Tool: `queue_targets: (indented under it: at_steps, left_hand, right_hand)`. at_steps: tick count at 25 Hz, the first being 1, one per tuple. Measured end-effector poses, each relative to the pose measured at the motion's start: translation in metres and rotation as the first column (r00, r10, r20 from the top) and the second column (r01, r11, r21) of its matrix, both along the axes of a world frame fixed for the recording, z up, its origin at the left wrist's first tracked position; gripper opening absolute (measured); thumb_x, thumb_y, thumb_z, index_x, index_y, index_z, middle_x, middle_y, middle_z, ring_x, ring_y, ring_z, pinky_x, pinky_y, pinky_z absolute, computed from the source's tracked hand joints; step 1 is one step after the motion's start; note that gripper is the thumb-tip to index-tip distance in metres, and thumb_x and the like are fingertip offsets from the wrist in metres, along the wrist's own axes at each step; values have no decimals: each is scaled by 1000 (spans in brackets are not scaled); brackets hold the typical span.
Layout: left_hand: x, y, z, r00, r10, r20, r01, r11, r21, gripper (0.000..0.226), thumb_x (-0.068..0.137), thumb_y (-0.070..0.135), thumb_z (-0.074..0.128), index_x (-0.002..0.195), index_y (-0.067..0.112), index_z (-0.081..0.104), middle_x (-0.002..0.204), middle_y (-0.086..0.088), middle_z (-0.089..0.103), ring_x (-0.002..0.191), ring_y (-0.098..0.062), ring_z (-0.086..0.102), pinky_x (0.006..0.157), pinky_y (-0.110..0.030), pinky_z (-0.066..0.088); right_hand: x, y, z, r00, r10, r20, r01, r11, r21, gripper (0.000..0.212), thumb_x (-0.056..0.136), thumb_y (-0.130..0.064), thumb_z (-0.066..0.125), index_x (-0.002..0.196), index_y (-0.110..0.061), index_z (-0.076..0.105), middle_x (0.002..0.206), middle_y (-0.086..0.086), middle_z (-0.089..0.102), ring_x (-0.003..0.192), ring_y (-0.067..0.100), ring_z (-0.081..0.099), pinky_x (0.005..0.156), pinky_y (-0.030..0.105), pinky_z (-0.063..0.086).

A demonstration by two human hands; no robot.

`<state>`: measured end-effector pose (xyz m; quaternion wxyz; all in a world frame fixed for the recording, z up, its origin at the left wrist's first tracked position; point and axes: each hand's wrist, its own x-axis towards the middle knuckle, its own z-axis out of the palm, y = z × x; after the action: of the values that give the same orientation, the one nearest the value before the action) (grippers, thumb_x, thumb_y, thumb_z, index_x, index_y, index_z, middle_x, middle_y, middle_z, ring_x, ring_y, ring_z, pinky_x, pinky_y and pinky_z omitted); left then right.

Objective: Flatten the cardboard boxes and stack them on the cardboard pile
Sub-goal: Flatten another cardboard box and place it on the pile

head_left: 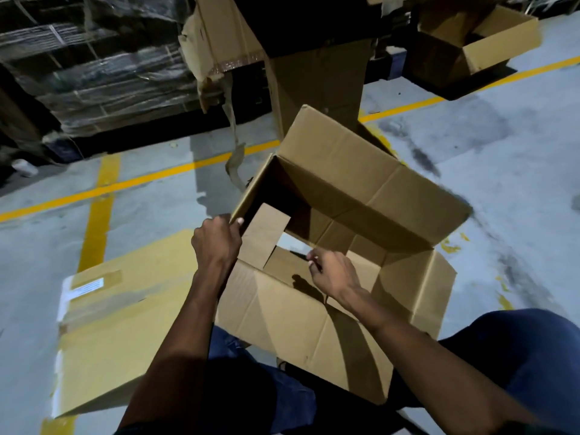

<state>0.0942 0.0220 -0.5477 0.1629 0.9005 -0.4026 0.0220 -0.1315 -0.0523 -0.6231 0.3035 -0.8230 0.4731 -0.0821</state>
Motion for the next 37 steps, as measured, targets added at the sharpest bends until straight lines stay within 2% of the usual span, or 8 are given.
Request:
queue_targets:
  at_steps: [4, 11, 15, 17, 24, 33, 35, 37]
  left_hand:
    - [4, -5, -10, 996, -74, -57, 75, 997, 0, 32, 95, 41, 55, 78, 14, 61, 67, -16, 58, 69, -42, 56, 57, -35, 31]
    - [-1, -25, -21, 932, -301, -200, 276, 950, -146, 30, 88, 37, 60, 72, 11, 62, 52, -9, 55, 53, -31, 57, 51, -38, 46]
    - [-3, -32, -26, 899, -290, -328, 242, 953, -180, 29, 84, 37, 61, 94, 15, 76, 59, -7, 66, 52, -24, 65, 54, -39, 55]
    - [-1, -34, -26, 905, -286, -315, 246, 956, -160, 26, 85, 36, 61, 89, 15, 75, 57, -6, 64, 52, -23, 64, 54, -38, 55]
    - [5, -20, -29, 934, -289, -212, 287, 957, -39, 22, 89, 28, 63, 82, 9, 72, 55, -10, 56, 58, -32, 58, 56, -37, 48]
    - [-7, -29, -19, 914, -360, -189, 345, 932, -110, 22, 88, 27, 65, 83, 6, 73, 50, -6, 43, 53, -31, 50, 57, -38, 45]
    - [-7, -32, -22, 913, -364, -186, 353, 931, -93, 22, 89, 26, 66, 79, 6, 71, 48, -4, 39, 49, -27, 43, 56, -37, 43]
    - [-6, -33, -24, 914, -362, -184, 353, 932, -80, 23, 89, 25, 66, 74, 7, 67, 45, 1, 33, 45, -20, 37, 55, -36, 39]
  right_hand:
    - [44, -8, -35, 965, 260, -23, -261, 965, -11, 58, 93, -20, 54, 148, -22, 38, 152, 6, 39, 129, 34, 44, 104, 44, 43]
    - [76, -52, -91, 930, 262, -257, -274, 962, -9, 69, 100, -35, 46, 158, -26, 10, 166, -5, 1, 136, 34, 32, 106, 53, 38]
    - [82, -71, -101, 897, 264, -354, -242, 964, 106, 85, 96, -26, 57, 159, -25, 1, 165, 1, 14, 138, 38, 31, 108, 55, 34]
    - [84, -72, -99, 914, 264, -310, -232, 963, 135, 87, 92, -24, 61, 159, -27, 6, 164, 3, 15, 139, 38, 30, 109, 55, 34]
    - [-5, -50, -121, 887, 136, -440, -75, 985, 154, 59, 94, -23, 54, 150, -21, 33, 151, 9, 35, 137, 35, 33, 107, 49, 37]
    - [-81, -60, -170, 650, 290, -703, -45, 938, 345, 47, 101, -40, 40, 147, -32, 35, 152, 2, 41, 140, 30, 29, 112, 50, 26]
    - [-75, -67, -167, 735, 158, -659, 175, 895, 410, 46, 97, -49, 44, 134, -22, 50, 139, 6, 52, 132, 33, 43, 109, 47, 34]
    - [-49, -72, -154, 892, -80, -444, 335, 778, 531, 47, 98, -41, 51, 130, -7, 56, 136, 15, 57, 125, 36, 53, 105, 42, 44]
